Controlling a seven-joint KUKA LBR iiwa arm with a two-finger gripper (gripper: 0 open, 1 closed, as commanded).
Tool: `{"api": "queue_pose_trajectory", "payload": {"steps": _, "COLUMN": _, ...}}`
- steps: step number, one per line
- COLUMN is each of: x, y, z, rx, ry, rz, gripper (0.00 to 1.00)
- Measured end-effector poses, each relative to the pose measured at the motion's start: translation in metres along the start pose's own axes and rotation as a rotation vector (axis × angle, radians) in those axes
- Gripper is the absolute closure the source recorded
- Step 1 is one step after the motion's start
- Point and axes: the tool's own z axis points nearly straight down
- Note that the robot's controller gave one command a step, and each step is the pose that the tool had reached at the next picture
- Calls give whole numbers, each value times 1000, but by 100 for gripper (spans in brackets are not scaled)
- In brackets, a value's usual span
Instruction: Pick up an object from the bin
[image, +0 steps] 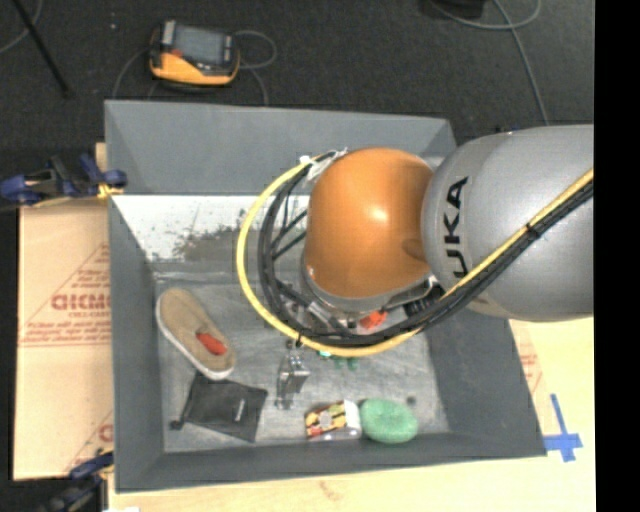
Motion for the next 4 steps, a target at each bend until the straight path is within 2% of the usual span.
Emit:
{"api": "queue_pose_trajectory", "payload": {"steps": 1, "x": -2, "y": -1, "z": -4, "rx": -1, "ry": -8, "rz": 4, "gripper": 0}}
{"api": "queue_pose_trajectory", "payload": {"steps": 2, "x": -11, "y": 28, "z": 142, "rx": -1, "ry": -6, "rz": -36, "gripper": 100}}
{"api": "queue_pose_trajectory", "payload": {"steps": 3, "x": -12, "y": 28, "z": 141, "rx": -2, "ry": -7, "rz": -32, "gripper": 100}}
{"api": "queue_pose_trajectory", "payload": {"steps": 4, "x": -7, "y": 24, "z": 89, "rx": 1, "ry": 0, "rz": -7, "gripper": 100}}
